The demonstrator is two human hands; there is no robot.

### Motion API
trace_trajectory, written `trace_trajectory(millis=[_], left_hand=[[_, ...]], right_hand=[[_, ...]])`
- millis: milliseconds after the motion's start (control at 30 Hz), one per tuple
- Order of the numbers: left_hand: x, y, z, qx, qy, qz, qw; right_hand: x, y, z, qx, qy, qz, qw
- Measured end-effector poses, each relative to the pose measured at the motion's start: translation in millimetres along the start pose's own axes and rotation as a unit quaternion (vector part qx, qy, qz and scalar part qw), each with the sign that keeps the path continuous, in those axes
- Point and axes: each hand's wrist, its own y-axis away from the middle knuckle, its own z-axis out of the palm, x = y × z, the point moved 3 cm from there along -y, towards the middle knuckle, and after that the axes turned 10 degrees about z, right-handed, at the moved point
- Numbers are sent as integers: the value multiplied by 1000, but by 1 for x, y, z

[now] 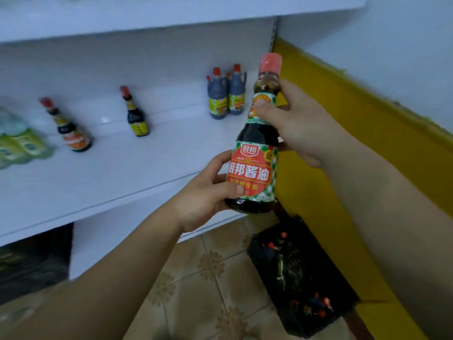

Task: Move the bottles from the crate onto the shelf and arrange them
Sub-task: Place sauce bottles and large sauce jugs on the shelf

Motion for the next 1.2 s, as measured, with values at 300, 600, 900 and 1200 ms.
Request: trace_trajectory(millis=[300,600,900,1200], left_hand=[[62,98,-115,81,-36,45,995],[73,181,-240,146,-115,38,982],[36,149,-330,206,-170,8,964],[-28,76,-427,267,-228,6,936]], right_hand=[[-79,18,154,-76,49,-80,993],[-85,9,313,-149,32,-43,987],[-50,-61,389,-187,71,-54,978],[21,-171,456,-201,131,-76,968]])
